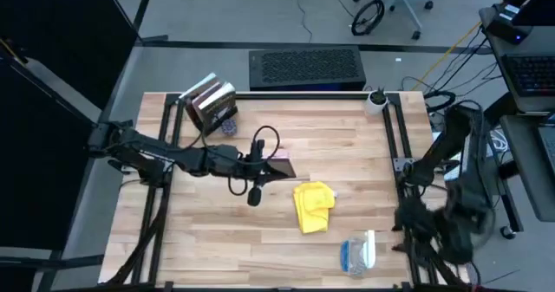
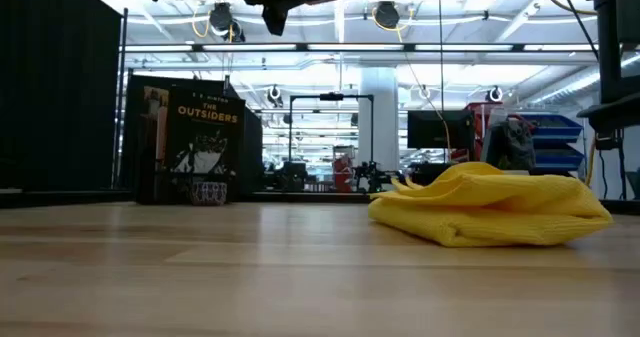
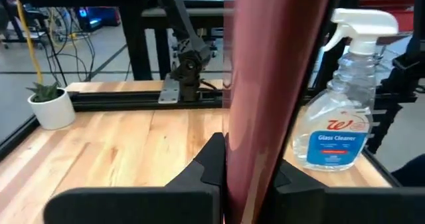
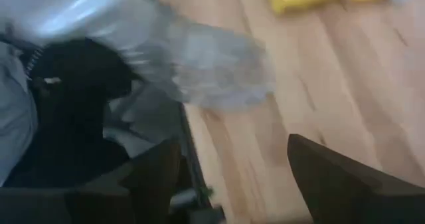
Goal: Apply microfiber cloth
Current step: Spray the front of the pink cellphone using the spray bottle
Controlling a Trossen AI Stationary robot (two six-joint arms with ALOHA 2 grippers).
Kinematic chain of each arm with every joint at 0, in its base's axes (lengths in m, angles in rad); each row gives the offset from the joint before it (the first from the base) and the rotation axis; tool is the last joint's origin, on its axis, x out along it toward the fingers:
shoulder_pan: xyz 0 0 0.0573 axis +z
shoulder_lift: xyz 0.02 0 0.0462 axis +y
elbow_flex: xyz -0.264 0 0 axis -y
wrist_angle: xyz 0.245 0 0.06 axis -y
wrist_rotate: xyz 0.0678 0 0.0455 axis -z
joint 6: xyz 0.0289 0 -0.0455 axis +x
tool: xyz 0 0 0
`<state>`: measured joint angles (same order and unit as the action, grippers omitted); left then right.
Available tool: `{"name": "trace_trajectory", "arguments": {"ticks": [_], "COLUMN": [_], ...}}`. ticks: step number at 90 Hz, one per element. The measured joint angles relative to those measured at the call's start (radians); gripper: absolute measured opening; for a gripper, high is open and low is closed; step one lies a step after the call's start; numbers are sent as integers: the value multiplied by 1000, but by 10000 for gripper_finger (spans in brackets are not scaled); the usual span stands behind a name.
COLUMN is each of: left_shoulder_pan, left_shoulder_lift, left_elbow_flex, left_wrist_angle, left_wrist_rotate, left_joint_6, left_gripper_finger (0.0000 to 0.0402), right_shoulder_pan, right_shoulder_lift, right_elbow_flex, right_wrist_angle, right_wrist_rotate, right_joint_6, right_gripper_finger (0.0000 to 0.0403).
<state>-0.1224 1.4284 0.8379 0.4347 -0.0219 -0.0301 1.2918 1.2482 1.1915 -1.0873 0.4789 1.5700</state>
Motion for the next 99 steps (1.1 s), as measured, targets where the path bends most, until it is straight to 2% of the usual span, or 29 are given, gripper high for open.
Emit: {"name": "trace_trajectory", "arguments": {"ticks": [8, 25, 42, 55, 72, 86, 99], "left_shoulder_pan": [-5, -9, -9, -8, -8, -8, -9], "left_shoulder_lift": [0, 0, 0, 0, 0, 0, 0], "left_elbow_flex": [0, 0, 0, 0, 0, 0, 0], "left_wrist_angle": [-1, -7, -8, -10, -11, -11, -18], "left_wrist_rotate": [-2, -6, -9, -9, -9, -9, -9], "left_joint_6": [-17, -18, -17, -17, -16, -16, -16], "left_gripper_finger": [10, 10, 10, 10, 10, 10, 10], "right_shoulder_pan": [42, 46, 47, 14, -51, -95, -114], "right_shoulder_lift": [76, 230, 317, 433, 555, 588, 587], "right_elbow_flex": [1, -1, 0, 0, -1, -1, 0], "right_wrist_angle": [20, 85, 350, 557, 744, 803, 752], "right_wrist_rotate": [79, 39, 53, 45, 42, 43, 51], "right_joint_6": [27, 22, 28, -39, -151, -227, -273], "right_gripper_finger": [259, 259, 259, 259, 259, 259, 259]}}
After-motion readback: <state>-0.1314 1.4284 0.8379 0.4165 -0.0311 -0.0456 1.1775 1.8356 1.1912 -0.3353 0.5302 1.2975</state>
